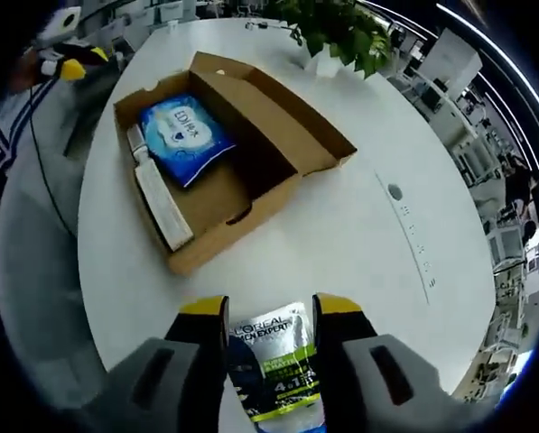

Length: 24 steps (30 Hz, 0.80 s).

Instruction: Operate the shoe box by opening the lid, removing the specified soft item, and placing it in the target area until the item is outside and the box remains undamaged.

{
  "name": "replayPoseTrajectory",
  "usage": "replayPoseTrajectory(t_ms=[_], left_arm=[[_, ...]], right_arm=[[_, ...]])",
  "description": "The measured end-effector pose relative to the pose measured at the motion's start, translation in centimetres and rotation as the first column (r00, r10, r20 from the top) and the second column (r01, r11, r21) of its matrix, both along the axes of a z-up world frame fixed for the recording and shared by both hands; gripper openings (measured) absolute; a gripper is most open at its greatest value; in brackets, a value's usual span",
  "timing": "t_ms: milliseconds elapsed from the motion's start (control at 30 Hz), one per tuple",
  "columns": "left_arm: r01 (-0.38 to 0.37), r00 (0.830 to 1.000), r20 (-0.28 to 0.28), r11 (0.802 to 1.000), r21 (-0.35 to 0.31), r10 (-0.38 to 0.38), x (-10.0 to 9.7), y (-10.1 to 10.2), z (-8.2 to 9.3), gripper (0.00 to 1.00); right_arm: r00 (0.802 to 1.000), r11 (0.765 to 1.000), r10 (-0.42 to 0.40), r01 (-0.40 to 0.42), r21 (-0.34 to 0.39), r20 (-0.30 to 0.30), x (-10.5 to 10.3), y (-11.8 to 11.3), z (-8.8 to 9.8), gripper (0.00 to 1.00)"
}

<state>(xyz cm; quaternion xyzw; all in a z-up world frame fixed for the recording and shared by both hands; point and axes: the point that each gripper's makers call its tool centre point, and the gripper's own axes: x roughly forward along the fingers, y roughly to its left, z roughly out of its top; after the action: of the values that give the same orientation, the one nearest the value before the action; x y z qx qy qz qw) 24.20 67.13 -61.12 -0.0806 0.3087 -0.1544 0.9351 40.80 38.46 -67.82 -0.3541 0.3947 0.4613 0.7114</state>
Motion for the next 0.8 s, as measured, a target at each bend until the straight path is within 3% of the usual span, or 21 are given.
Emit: replayPoseTrajectory(t_ms=[167,400,467,733,800], left_arm=[[-0.014,1.0,-0.005,1.0,-0.005,0.014,-0.1,0.9,-0.2,0.32],[-0.03,0.999,-0.014,1.0,-0.005,0.03,-0.3,2.2,-0.4,0.32],[-0.033,0.999,-0.015,0.999,-0.003,0.033,-0.3,2.5,-0.4,0.32],[-0.048,0.999,-0.02,0.999,-0.005,0.048,-0.2,3.6,-0.4,0.32],[-0.048,0.999,-0.023,0.999,-0.006,0.048,-0.2,3.7,-0.5,0.32]], right_arm=[[0.998,0.992,-0.034,0.039,0.121,-0.049,-0.3,4.0,0.5,0.31],[0.997,0.986,-0.03,0.042,0.16,-0.077,-0.6,7.6,-0.3,0.3],[0.992,0.976,-0.051,0.074,0.203,-0.117,-1.0,9.2,-0.5,0.29],[0.975,0.954,-0.108,0.158,0.257,-0.196,-1.0,12.1,-2.2,0.28],[0.957,0.933,-0.158,0.225,0.281,-0.241,-0.5,12.9,-2.9,0.27]])
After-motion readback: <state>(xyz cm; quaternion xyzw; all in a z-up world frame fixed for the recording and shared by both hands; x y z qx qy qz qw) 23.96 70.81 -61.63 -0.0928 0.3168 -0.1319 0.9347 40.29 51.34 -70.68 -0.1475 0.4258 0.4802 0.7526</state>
